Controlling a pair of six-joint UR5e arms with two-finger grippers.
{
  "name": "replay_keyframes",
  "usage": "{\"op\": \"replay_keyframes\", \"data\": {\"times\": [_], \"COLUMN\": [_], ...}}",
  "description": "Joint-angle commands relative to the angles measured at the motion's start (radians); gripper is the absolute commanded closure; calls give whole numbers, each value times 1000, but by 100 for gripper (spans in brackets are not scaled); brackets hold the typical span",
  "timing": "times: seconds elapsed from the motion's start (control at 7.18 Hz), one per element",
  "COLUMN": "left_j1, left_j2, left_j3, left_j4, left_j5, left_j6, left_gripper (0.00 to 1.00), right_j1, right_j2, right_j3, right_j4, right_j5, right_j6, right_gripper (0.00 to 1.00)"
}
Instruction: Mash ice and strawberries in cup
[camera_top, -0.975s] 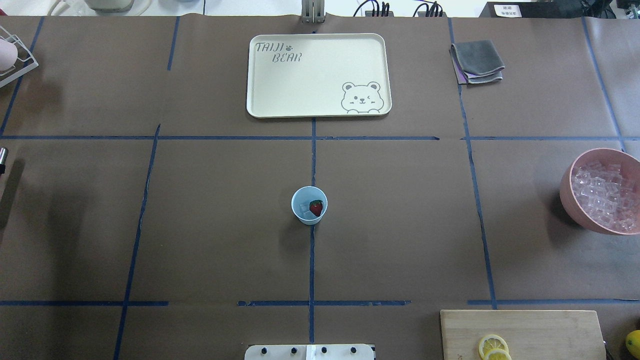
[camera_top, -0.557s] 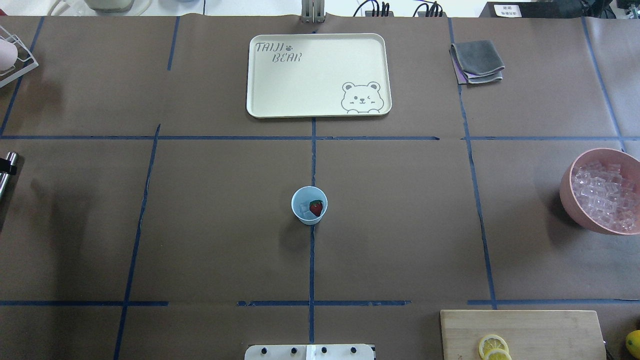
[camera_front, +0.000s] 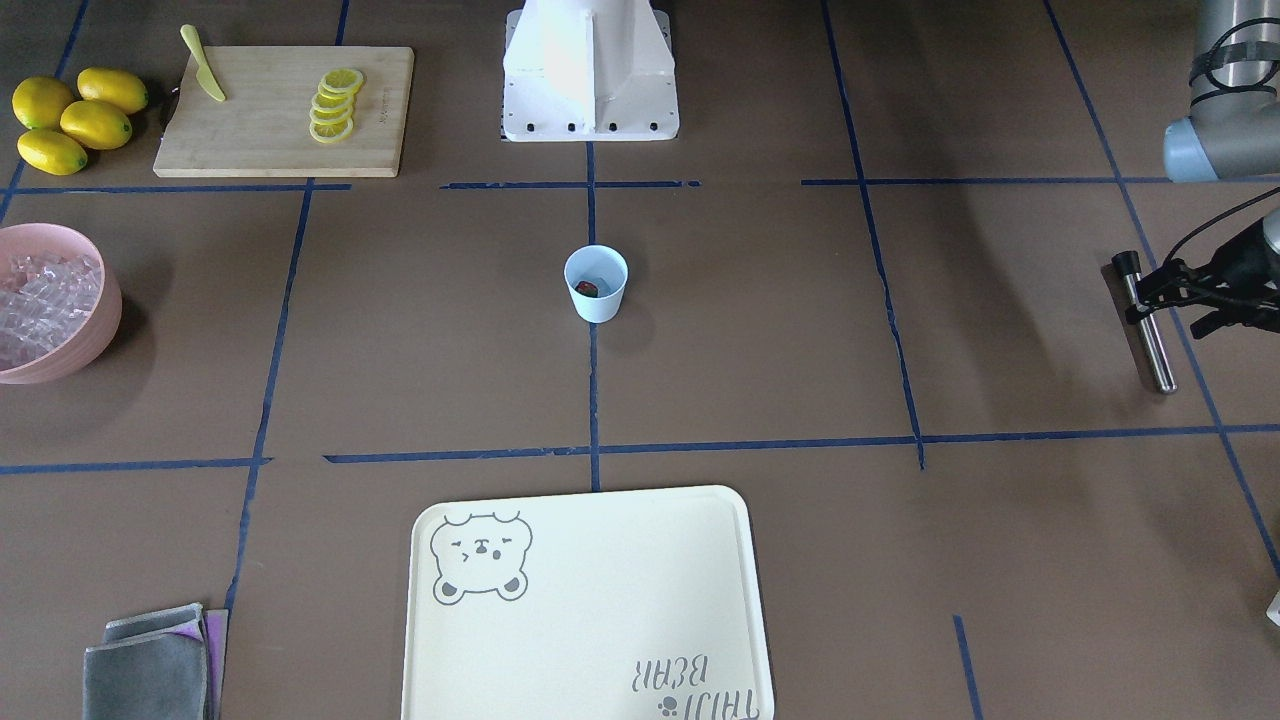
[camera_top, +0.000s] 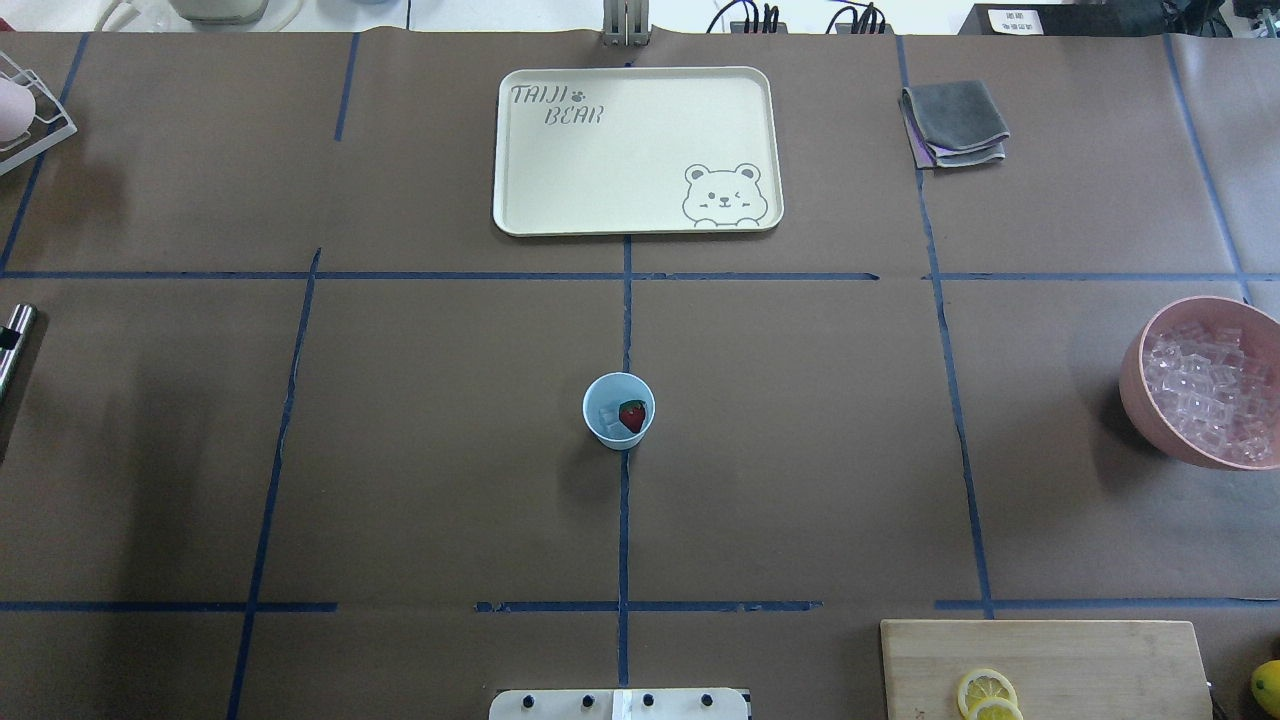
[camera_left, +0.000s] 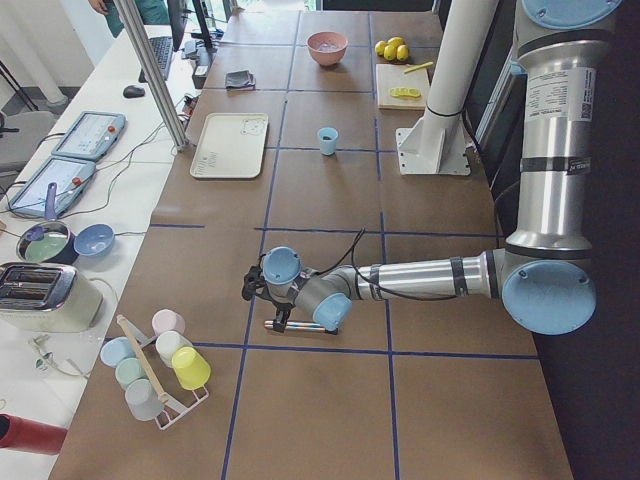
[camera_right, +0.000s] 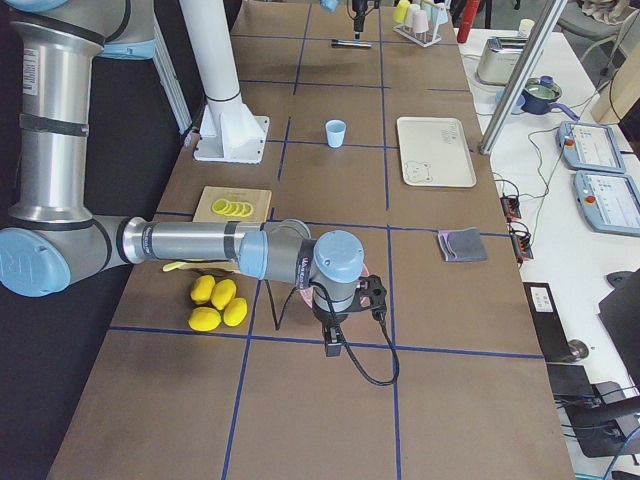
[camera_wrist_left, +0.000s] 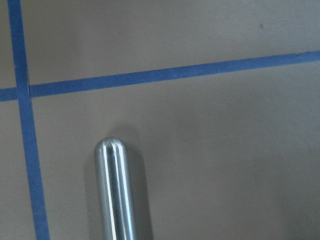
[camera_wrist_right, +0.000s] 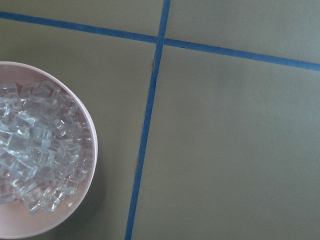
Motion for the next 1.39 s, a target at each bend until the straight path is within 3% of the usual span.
{"op": "replay_keyframes", "data": {"times": [0.0,0.28,0.42,1.25], "left_j1": [-155,-309,-375,-380], "left_j2": [-13,-66,-70,-24], "left_j3": [-169,-225,-228,-189], "left_j4": [443,775,829,649], "left_j5": [-13,-8,-7,-1], "left_j6": [304,502,503,502], "left_gripper": [0,0,0,0], "right_j1": [0,0,0,0], "right_j2": [1,1,-1,1], "right_j3": [2,2,2,2], "right_j4": [0,0,0,0], "right_j5": [1,-1,-1,-1], "right_j6": [0,0,0,0], "right_gripper": [0,0,0,0]}}
